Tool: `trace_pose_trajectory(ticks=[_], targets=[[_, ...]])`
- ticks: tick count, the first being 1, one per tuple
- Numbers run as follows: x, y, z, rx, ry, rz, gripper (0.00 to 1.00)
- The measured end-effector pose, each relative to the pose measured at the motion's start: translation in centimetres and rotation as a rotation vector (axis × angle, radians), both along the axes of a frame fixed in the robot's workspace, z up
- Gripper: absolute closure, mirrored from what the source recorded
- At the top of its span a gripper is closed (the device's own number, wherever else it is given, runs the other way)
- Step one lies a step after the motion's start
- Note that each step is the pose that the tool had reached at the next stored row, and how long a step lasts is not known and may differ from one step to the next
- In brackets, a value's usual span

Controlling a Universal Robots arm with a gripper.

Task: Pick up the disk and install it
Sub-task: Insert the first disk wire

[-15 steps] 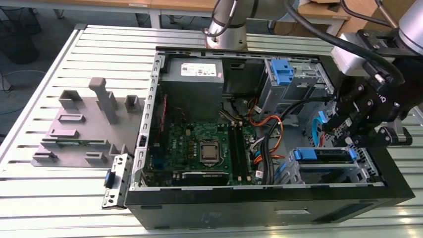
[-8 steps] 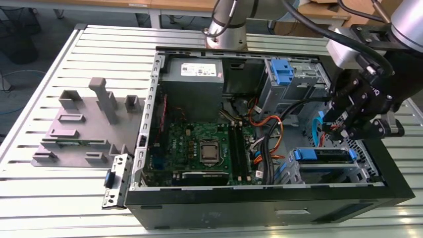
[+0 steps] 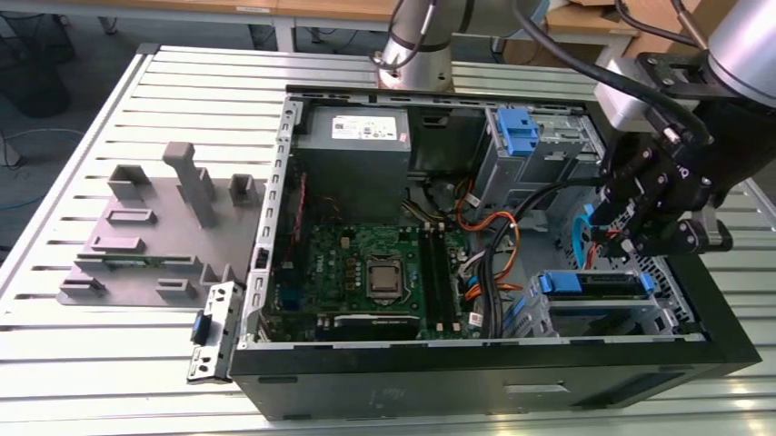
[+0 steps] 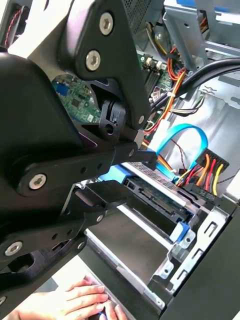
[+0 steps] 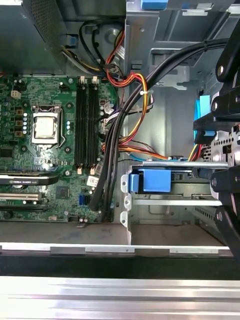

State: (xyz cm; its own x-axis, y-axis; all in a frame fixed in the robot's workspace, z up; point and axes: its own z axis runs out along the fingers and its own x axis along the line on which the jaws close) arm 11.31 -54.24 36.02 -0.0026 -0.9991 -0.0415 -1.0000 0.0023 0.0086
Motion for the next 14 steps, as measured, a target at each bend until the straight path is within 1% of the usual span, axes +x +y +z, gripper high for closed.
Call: trace_pose_trajectory(ticks=[3, 10, 14], targets=[[0.2, 0.08, -0.25, 0.0019, 0.0, 0.0, 0.58], [0.29, 0.11, -1.28, 0.0023, 0.0, 0.0, 0.58], [0.29, 0.11, -1.31, 0.0021, 0.0, 0.0, 0.58]])
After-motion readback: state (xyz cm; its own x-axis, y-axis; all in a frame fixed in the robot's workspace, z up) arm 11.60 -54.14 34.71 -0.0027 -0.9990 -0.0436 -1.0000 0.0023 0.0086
